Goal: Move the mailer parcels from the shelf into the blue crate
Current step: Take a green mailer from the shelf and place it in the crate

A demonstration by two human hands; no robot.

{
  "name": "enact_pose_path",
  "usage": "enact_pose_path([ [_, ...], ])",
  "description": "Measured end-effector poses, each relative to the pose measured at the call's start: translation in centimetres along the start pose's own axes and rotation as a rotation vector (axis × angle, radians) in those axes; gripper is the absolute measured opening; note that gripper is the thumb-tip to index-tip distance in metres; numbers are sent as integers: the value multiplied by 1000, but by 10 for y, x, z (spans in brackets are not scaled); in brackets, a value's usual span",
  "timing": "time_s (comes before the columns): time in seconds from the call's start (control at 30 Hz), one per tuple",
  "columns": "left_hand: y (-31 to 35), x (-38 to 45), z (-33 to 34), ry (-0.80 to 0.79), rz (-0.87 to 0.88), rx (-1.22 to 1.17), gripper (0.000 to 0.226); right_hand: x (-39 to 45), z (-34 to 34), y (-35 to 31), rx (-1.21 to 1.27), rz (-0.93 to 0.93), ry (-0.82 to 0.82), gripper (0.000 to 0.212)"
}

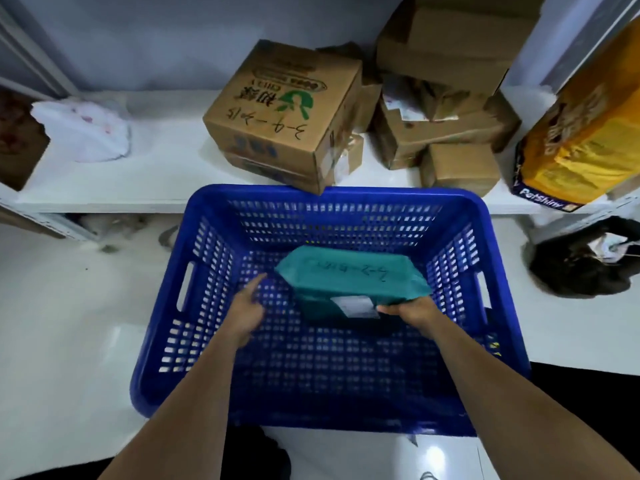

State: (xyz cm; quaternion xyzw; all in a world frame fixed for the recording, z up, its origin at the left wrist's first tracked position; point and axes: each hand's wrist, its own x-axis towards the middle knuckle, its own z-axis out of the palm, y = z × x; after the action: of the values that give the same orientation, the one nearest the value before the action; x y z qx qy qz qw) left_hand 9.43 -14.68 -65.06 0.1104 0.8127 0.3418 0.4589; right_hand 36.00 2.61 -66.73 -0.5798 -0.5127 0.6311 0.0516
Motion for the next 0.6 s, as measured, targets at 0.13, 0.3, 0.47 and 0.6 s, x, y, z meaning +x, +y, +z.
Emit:
enact_pose_path([
  [0.13, 37, 1, 24, 604, 438, 231, 36, -2, -16, 10, -58, 69, -60, 50],
  [0.3, 84, 5, 88, 231, 752, 694, 45, -8, -27, 10, -169, 115, -73, 46],
  [0.47, 56, 19, 111, 222, 569, 945, 43, -11, -45, -19, -82, 22, 657, 38],
  [0.6, 57, 15, 117, 331, 557, 950, 39, -23, 2, -55, -609, -587, 745, 39],
])
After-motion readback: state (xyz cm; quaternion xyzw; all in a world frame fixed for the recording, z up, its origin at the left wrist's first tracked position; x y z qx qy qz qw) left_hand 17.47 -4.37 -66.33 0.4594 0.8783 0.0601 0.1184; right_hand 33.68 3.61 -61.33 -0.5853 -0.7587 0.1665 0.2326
